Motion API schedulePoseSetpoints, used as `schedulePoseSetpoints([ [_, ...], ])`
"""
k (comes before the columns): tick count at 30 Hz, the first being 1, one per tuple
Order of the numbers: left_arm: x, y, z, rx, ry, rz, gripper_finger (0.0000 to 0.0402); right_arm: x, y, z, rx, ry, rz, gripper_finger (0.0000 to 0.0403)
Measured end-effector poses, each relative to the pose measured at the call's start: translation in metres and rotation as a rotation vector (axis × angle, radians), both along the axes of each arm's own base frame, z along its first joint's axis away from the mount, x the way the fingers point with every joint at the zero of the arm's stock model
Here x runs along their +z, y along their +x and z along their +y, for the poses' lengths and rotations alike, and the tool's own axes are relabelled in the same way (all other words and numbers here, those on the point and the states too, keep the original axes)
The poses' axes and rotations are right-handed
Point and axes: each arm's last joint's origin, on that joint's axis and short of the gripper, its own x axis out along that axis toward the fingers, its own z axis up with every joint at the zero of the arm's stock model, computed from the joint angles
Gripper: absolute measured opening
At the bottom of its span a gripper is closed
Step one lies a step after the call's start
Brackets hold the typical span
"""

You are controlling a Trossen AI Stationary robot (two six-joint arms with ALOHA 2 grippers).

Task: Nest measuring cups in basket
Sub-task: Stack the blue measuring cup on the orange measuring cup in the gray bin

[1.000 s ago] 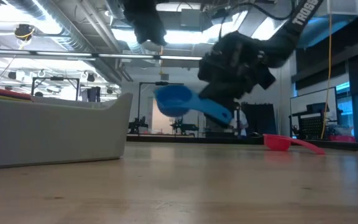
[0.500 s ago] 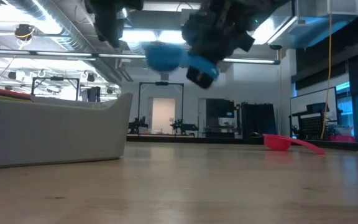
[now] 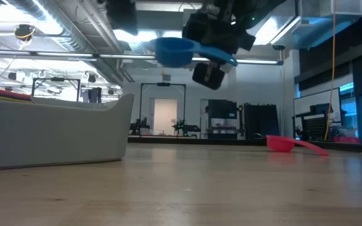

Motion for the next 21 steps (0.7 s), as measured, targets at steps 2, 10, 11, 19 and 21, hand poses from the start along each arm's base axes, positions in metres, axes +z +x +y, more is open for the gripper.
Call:
schedulePoseSetpoints([
  [2,0.002,0.005,-0.002,0.01,0.029,-0.05,0.0128,-0.008,0.002,0.001,0.008,0.029,0.038,0.0006],
  [10,-0.001,0.022,-0.013,-0.028,0.174,-0.14,0.0128,-0.034,0.009,0.002,0.038,0.191,0.156,0.0006],
  [11,-0.002,0.025,-0.015,-0.031,0.182,-0.154,0.0128,-0.035,0.01,0.002,0.034,0.197,0.168,0.0006],
  [19,-0.02,0.044,-0.019,-0.043,0.194,-0.128,0.0128,-0.036,0.011,0.002,0.031,0.274,0.22,0.0007],
  [21,-0.026,0.047,-0.02,-0.051,0.2,-0.11,0.0128,-0.036,0.011,0.002,0.032,0.283,0.224,0.0008],
])
